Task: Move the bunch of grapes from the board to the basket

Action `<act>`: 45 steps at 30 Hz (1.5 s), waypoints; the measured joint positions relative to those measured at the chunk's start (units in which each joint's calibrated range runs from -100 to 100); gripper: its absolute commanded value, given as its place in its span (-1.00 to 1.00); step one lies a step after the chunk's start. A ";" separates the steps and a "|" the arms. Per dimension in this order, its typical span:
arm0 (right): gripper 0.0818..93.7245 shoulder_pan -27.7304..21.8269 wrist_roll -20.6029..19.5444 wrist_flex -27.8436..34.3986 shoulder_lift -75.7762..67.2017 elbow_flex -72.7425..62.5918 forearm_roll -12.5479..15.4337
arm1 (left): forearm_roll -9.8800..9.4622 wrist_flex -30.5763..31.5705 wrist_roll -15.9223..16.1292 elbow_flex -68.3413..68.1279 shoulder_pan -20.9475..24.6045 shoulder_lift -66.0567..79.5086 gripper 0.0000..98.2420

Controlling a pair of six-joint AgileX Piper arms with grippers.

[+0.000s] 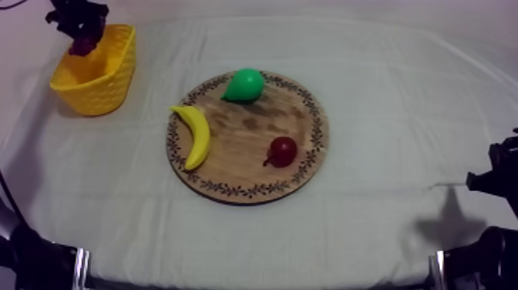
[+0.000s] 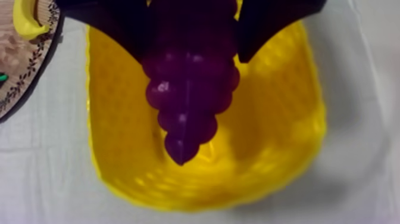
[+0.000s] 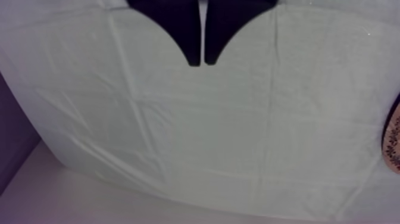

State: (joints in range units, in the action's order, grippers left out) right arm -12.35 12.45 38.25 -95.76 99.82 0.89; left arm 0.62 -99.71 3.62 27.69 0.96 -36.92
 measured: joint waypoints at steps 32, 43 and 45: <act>-0.99 0.00 0.00 0.00 0.00 0.00 0.00 | 0.81 0.86 -5.46 -8.08 0.02 7.56 0.14; -0.99 0.00 -0.03 0.00 0.00 0.00 0.00 | 1.20 7.40 -6.23 -22.04 0.14 24.43 -0.41; -0.99 0.00 -0.03 0.00 0.00 0.00 0.00 | 1.06 10.54 -5.62 -26.15 0.22 28.47 -0.50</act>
State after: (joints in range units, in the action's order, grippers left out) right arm -12.35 12.42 38.25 -95.76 99.82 0.89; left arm 1.68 -89.17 -2.00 1.55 1.18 -8.45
